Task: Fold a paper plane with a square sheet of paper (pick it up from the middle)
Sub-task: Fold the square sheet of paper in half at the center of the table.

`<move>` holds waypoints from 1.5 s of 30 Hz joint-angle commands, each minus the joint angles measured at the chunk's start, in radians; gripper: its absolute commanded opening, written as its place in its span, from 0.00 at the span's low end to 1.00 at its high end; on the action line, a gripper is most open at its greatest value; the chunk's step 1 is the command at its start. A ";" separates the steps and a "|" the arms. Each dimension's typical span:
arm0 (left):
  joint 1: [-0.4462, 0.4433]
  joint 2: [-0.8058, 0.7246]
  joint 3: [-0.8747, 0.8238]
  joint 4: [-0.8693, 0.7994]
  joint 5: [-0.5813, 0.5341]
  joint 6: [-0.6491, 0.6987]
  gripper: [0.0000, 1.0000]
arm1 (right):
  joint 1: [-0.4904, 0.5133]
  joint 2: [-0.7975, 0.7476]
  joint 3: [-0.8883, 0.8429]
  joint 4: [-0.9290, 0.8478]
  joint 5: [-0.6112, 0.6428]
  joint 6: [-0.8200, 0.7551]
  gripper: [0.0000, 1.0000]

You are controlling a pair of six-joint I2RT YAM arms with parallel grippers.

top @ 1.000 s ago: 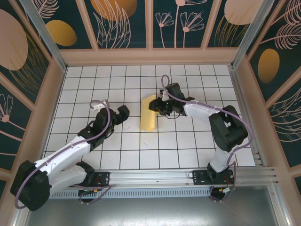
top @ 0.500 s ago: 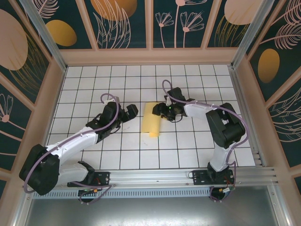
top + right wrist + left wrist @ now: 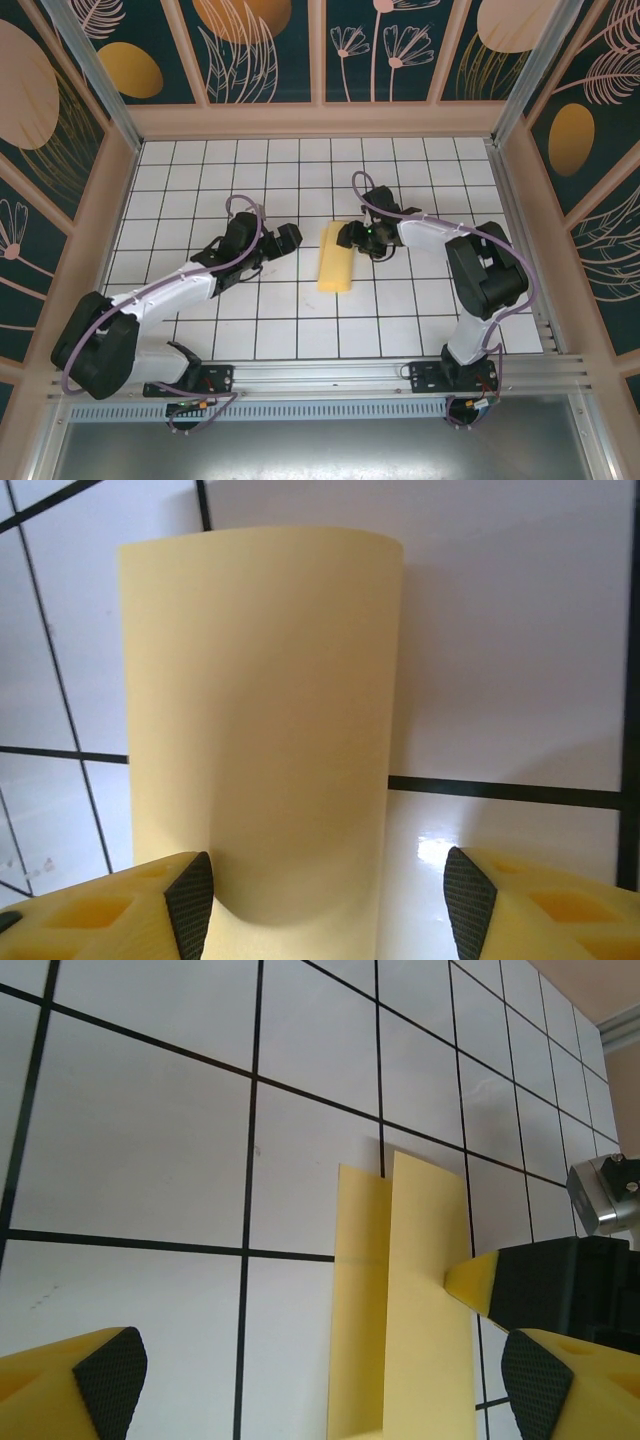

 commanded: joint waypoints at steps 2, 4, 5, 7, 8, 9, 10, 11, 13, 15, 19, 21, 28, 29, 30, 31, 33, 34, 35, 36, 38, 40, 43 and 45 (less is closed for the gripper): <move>0.000 0.015 0.027 0.035 0.028 0.021 0.94 | 0.025 0.047 0.035 -0.079 0.079 -0.027 0.67; 0.000 0.017 0.029 0.036 0.027 0.023 0.94 | 0.044 0.070 0.058 -0.101 0.091 -0.045 0.69; 0.000 0.020 0.032 0.034 0.026 0.024 0.94 | 0.053 0.084 0.073 -0.112 0.094 -0.053 0.69; 0.000 0.021 0.035 0.031 0.022 0.025 0.94 | 0.075 0.101 0.090 -0.124 0.106 -0.054 0.70; -0.001 0.022 0.035 0.030 0.019 0.025 0.94 | 0.077 0.106 0.093 -0.123 0.108 -0.049 0.72; 0.000 0.021 0.033 0.030 0.017 0.026 0.94 | 0.078 0.110 0.094 -0.118 0.105 -0.045 0.72; 0.000 0.019 0.033 0.029 0.014 0.024 0.94 | 0.079 0.112 0.097 -0.115 0.103 -0.044 0.73; 0.000 0.017 0.029 0.029 0.012 0.025 0.94 | 0.079 0.114 0.102 -0.116 0.104 -0.042 0.74; -0.001 0.012 0.024 0.029 0.007 0.025 0.94 | 0.080 0.117 0.107 -0.111 0.085 -0.054 0.76; 0.000 0.009 0.020 0.028 0.003 0.023 0.95 | 0.084 0.117 0.114 -0.113 0.081 -0.069 0.78; -0.001 0.008 0.016 0.032 0.001 0.022 0.95 | 0.092 0.139 0.130 -0.137 0.080 -0.094 0.81; -0.001 0.009 0.016 0.034 0.002 0.021 0.94 | 0.096 0.160 0.142 -0.155 0.096 -0.096 0.83; 0.000 0.007 0.011 0.032 0.000 0.020 0.93 | 0.103 0.189 0.153 -0.181 0.125 -0.100 0.90; 0.000 0.007 0.010 0.032 -0.002 0.019 0.93 | 0.105 0.193 0.160 -0.190 0.137 -0.102 0.91; 0.000 0.008 0.010 0.032 -0.002 0.019 0.93 | 0.106 0.196 0.163 -0.197 0.144 -0.101 0.91; -0.001 0.007 0.011 0.032 0.000 0.019 0.93 | 0.105 0.198 0.161 -0.198 0.146 -0.101 0.91; 0.000 0.011 0.015 0.032 -0.001 0.019 0.93 | 0.102 0.204 0.159 -0.196 0.144 -0.096 0.92; 0.000 0.011 0.015 0.032 0.001 0.016 0.93 | 0.103 0.207 0.158 -0.192 0.144 -0.094 0.91; -0.001 0.011 0.015 0.034 0.002 0.017 0.93 | 0.102 0.211 0.155 -0.193 0.144 -0.089 0.92; 0.000 0.011 0.016 0.034 0.003 0.018 0.92 | 0.102 0.211 0.155 -0.192 0.146 -0.088 0.91; 0.000 0.011 0.016 0.032 0.004 0.019 0.91 | 0.101 0.210 0.151 -0.193 0.155 -0.081 0.90; -0.001 0.011 0.014 0.031 0.003 0.019 0.91 | 0.100 0.206 0.146 -0.186 0.154 -0.080 0.87; 0.000 0.010 0.012 0.032 0.004 0.015 0.91 | 0.096 0.199 0.141 -0.186 0.167 -0.074 0.86; -0.001 0.011 0.014 0.033 0.004 0.015 0.90 | 0.097 0.190 0.130 -0.179 0.180 -0.069 0.86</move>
